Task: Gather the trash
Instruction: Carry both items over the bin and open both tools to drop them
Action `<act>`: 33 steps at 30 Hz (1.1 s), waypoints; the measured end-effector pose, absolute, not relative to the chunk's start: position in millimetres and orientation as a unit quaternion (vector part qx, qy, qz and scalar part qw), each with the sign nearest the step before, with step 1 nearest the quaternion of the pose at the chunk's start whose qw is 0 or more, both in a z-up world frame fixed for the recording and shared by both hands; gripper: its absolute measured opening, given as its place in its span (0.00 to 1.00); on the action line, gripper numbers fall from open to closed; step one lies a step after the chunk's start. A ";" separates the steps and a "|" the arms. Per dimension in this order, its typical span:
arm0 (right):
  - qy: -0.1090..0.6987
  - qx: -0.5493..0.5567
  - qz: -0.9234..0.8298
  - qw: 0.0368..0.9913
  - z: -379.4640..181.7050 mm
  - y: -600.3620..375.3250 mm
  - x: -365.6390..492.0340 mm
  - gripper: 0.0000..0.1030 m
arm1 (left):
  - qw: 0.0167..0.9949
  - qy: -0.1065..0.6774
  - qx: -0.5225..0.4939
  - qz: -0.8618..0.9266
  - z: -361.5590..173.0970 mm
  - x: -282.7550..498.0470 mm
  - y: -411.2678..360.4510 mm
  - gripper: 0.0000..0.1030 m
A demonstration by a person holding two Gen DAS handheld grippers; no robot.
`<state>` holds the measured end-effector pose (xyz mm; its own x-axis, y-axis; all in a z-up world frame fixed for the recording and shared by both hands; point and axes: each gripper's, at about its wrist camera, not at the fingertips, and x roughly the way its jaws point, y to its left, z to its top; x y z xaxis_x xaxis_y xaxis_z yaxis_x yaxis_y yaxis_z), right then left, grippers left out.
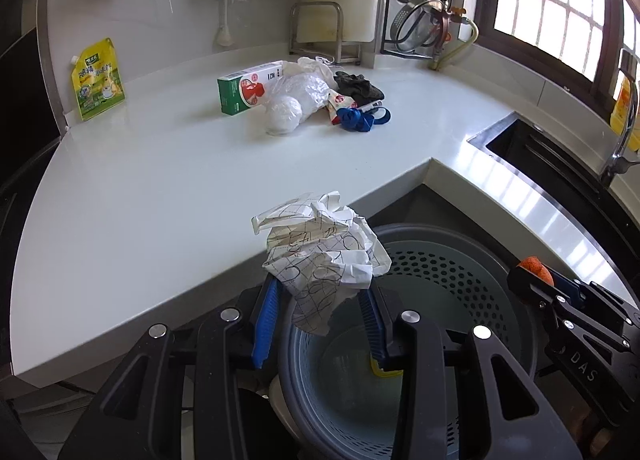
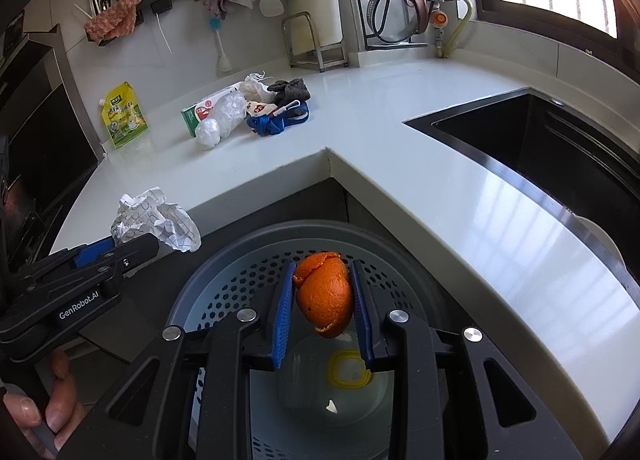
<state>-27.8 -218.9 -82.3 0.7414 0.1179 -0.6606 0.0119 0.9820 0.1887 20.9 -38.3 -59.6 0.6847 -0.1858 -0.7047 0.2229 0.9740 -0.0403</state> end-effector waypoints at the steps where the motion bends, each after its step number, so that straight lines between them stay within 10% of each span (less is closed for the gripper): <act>1: 0.361 0.092 0.027 0.928 -84.2 -219.9 -31.7 0.26 | 0.915 0.385 0.025 -0.116 -61.7 18.0 -40.2 0.36; 33: 0.419 0.104 0.029 0.902 -134.8 -227.7 -50.6 0.26 | 0.880 0.448 0.046 -0.152 -106.3 -5.3 -56.8 0.37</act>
<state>-50.6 -227.7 -134.8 0.6478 0.1397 -0.7489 0.0338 0.9768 0.2114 -5.3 -56.8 -106.3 0.5522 -0.2257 -0.8026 0.3078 0.9499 -0.0553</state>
